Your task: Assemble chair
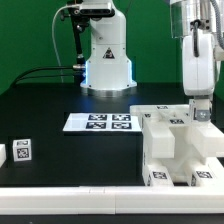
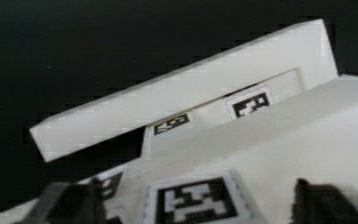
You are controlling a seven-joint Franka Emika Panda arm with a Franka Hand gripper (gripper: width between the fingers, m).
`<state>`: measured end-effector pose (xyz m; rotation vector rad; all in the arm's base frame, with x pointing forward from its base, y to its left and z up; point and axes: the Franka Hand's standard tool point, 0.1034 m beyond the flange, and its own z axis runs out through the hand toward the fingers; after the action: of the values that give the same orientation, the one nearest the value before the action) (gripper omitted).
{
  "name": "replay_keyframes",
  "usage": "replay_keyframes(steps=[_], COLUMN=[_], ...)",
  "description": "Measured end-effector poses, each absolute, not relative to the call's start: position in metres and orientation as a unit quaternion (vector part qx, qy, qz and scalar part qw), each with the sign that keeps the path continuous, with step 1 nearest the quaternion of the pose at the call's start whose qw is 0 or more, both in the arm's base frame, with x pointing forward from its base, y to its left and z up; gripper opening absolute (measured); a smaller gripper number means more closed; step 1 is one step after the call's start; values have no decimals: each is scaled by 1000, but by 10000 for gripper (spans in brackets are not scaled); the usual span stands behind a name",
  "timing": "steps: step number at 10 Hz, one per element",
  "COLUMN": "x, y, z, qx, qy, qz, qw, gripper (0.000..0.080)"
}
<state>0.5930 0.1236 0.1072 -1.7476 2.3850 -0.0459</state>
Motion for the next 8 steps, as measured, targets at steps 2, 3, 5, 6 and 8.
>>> replay_keyframes(steps=[2,3,5,6,8], x=[596,601,602,602,594], y=[122,117,116,116,117], z=[114,118,118,118,115], qx=[-689,-781,-817,-841,-923], qy=[720,619,571,536,381], qz=[-10,-16,-22,-25,-27], qw=[82,79,79,78,41], gripper=[639,647,647,649,649])
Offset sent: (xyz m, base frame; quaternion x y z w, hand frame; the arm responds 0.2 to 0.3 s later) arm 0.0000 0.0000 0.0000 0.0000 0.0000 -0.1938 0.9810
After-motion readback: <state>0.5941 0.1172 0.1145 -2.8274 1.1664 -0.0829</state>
